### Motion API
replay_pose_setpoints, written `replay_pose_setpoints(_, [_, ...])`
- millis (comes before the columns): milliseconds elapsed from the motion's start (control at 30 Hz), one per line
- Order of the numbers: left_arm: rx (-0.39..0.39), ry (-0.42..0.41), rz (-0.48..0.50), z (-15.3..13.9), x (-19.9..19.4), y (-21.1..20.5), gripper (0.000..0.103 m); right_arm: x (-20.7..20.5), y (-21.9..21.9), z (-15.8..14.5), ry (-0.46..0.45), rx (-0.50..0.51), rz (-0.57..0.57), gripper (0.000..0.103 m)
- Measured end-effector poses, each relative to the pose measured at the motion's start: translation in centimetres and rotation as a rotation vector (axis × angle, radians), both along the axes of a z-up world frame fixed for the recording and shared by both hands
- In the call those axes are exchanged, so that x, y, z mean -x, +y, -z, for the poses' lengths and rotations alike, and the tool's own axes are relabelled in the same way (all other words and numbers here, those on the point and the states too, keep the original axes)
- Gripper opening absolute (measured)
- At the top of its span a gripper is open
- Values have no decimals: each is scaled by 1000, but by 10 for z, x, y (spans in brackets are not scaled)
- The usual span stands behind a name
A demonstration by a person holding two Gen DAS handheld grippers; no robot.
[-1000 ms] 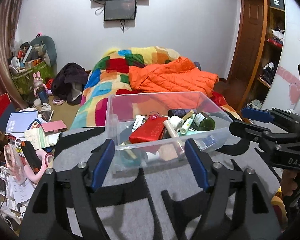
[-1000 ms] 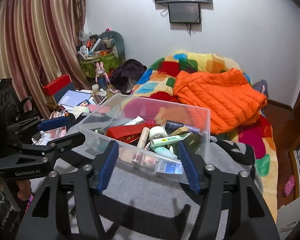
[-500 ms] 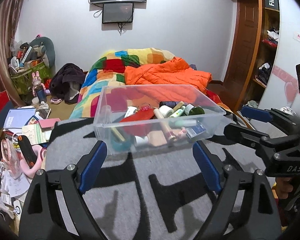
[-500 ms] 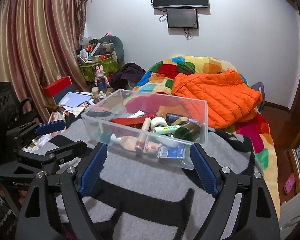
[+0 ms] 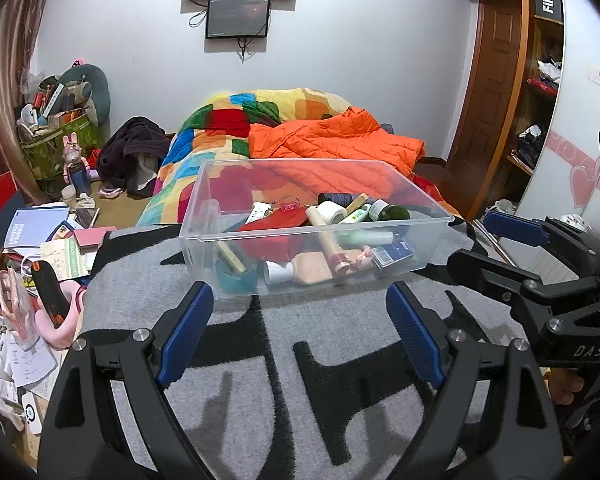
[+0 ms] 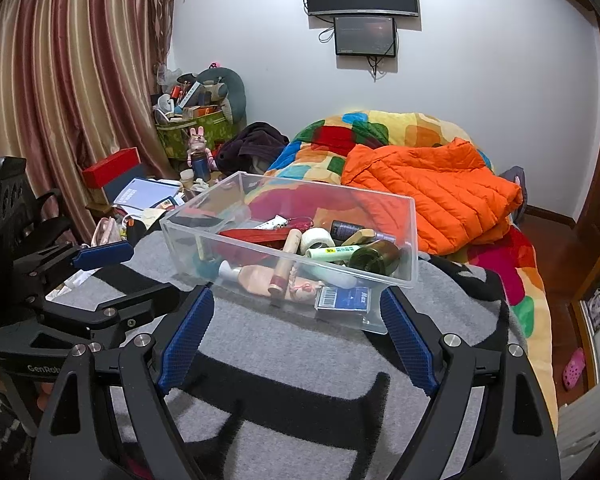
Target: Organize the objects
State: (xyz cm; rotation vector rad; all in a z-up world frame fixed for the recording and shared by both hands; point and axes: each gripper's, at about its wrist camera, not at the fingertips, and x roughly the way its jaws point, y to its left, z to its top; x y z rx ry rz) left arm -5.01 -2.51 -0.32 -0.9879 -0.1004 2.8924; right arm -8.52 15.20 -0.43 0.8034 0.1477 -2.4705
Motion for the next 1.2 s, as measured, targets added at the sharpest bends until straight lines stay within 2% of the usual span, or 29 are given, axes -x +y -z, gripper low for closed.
replay_pose_setpoints(467, [-1,1,4,0,0,1,90,3,4,-1,-11,12,13,84])
replay_pose_setpoints(833, [-8,13,3,-2,-1,2,98,4,7,-2,-16,18,15,84])
replay_pose_setpoints(1200, [-13,31,7,-5,-7,2,99,3,7,-2,-22,22,18,84])
